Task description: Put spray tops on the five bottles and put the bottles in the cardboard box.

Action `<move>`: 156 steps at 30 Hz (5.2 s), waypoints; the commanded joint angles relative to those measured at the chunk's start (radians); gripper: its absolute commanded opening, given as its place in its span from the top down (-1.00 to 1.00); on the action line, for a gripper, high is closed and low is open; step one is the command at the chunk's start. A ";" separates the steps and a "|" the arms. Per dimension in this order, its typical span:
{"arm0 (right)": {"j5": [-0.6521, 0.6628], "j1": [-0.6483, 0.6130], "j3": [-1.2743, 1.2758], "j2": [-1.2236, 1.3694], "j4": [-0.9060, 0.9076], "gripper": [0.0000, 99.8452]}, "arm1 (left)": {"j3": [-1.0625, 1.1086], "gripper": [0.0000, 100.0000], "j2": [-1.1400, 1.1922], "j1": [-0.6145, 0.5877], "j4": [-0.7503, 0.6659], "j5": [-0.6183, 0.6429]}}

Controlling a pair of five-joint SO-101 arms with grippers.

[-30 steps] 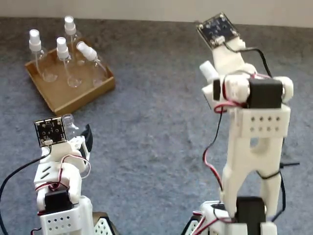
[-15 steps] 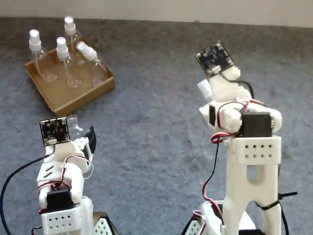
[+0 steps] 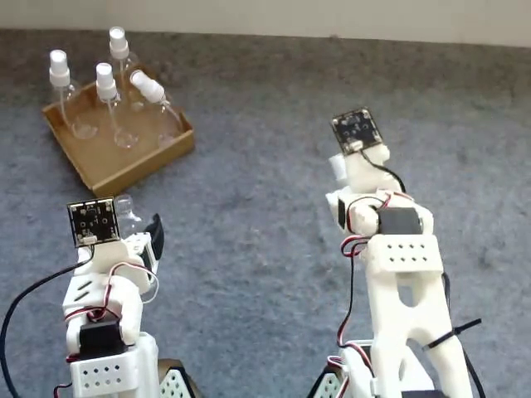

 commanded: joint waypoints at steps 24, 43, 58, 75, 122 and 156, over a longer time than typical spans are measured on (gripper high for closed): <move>-0.157 0.019 -0.242 0.628 -0.054 0.94 | -0.008 0.72 -0.012 0.013 -0.029 0.006; -0.017 -0.038 -0.375 0.579 0.051 0.55 | -0.008 0.72 -0.012 0.013 -0.029 0.006; 0.038 -0.039 -0.481 0.791 0.053 0.56 | -0.008 0.72 -0.012 0.013 -0.029 0.006; 0.038 -0.035 -0.483 0.788 0.054 0.98 | -0.008 0.72 -0.012 0.013 -0.029 0.006; -0.485 -0.102 -0.263 -0.441 0.099 0.99 | 0.085 0.73 -0.010 0.878 -0.269 -0.110; -0.417 -0.208 -0.274 -0.593 0.068 0.99 | 0.087 0.73 -0.010 0.963 -0.272 -0.112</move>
